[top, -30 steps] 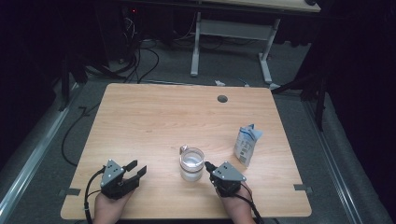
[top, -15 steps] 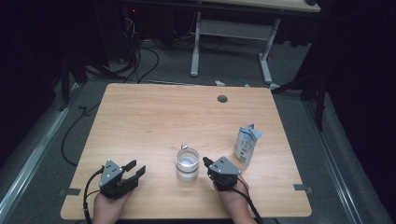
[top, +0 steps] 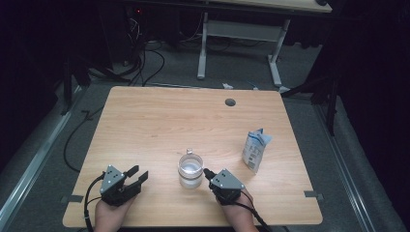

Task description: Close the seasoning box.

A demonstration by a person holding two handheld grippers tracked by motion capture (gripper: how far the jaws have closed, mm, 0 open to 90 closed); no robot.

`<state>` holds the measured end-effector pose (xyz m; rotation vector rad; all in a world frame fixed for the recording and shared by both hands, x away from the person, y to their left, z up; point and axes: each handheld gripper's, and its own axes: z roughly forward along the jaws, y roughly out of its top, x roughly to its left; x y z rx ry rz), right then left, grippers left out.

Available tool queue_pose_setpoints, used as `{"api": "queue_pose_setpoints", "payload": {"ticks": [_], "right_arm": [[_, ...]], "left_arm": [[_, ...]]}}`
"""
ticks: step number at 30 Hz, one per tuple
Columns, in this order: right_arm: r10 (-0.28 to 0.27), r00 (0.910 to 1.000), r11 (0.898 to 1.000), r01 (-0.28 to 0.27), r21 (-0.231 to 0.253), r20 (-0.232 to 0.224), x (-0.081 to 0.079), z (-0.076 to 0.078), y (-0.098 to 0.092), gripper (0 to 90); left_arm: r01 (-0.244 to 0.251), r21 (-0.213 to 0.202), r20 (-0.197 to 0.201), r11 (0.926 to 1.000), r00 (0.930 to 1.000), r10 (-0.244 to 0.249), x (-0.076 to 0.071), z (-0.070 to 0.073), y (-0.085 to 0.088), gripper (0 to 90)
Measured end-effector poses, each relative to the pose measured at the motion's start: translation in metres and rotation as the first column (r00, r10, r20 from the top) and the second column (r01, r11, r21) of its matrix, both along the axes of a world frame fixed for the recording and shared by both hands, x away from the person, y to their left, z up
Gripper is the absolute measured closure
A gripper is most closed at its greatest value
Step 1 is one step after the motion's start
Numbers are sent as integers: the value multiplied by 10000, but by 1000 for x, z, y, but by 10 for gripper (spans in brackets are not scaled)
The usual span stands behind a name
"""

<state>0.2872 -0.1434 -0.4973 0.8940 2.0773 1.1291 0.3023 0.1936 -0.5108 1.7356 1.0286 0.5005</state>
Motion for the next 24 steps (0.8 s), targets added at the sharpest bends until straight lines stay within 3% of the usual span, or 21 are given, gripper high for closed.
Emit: {"api": "queue_pose_setpoints", "payload": {"ticks": [8,14,19,24], "right_arm": [[557,9983,9984,-558,44,147,-13,2,14,898],[618,9980,9980,-620,82,160,-14,2,13,890],[-26,9999,9996,31,297,-167,-5,-1,-12,825],[-1083,9924,9917,1120,636,-587,4,-9,-55,726]], "left_arm": [[-1,37,8,10000,10000,0,-1,0,1,536],[-63,15,5,10000,10000,63,-2,0,3,535],[-103,18,-16,9999,9999,103,-2,0,6,535],[-217,111,9,9997,9998,217,-2,-1,9,530]]}}
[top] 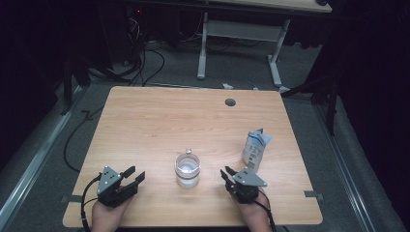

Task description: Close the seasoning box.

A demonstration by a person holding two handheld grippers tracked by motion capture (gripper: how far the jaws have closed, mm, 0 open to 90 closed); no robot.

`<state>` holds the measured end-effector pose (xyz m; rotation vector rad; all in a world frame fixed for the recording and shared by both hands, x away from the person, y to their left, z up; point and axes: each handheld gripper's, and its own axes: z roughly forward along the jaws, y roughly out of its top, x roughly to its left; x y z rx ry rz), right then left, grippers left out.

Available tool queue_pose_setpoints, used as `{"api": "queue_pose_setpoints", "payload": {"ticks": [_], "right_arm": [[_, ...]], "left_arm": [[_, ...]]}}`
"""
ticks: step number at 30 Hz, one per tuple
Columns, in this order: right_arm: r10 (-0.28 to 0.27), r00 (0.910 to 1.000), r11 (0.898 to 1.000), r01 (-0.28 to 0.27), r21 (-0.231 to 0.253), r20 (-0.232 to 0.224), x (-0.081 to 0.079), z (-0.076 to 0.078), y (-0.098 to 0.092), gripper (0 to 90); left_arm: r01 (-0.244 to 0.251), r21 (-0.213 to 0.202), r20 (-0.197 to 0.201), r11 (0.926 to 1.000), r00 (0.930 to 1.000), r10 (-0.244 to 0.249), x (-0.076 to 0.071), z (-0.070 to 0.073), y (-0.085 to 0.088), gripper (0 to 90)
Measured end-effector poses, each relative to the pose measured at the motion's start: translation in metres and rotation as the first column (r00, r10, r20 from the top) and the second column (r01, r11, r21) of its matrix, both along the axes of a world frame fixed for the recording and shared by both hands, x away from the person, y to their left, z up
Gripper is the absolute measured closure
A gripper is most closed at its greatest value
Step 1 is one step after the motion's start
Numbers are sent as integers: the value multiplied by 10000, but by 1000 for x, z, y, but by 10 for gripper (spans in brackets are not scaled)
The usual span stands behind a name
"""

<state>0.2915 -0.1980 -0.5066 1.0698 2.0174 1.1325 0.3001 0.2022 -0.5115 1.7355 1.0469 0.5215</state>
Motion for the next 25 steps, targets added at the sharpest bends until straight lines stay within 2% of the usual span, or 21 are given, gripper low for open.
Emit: {"api": "queue_pose_setpoints", "payload": {"ticks": [2,5,6,8,9,12,15,18,25], "right_arm": [[-539,9985,9985,539,86,-38,1,-4,-22,642],[-1168,9932,9927,1168,293,4,-3,-7,-50,553],[-1269,9919,9914,1266,332,75,-6,-8,-56,537],[-1479,9883,9888,1472,228,359,-15,-9,-72,508],[-1647,9856,9862,1639,240,385,-18,-8,-78,497],[-1880,9815,9812,1861,507,370,-20,-7,-84,485],[-1776,9834,9832,1757,496,361,-19,-8,-81,482],[-1664,9854,9857,1653,322,370,-18,-9,-77,481],[-1738,9844,9841,1725,432,283,-18,-9,-79,481]], "left_arm": [[-88,131,52,9999,9999,87,1,0,3,523],[-408,718,278,9966,9989,389,4,0,9,500],[-670,718,202,9952,9976,657,6,0,17,495],[-872,299,23,9957,9962,871,7,-1,26,493],[-905,265,-26,9955,9959,906,7,-1,28,491],[-812,452,1,9957,9967,813,7,-1,24,485],[-690,831,159,9942,9976,679,5,-1,17,479],[-717,786,110,9943,9974,710,5,-2,18,479],[-764,646,152,9950,9970,756,6,0,23,479]]}}
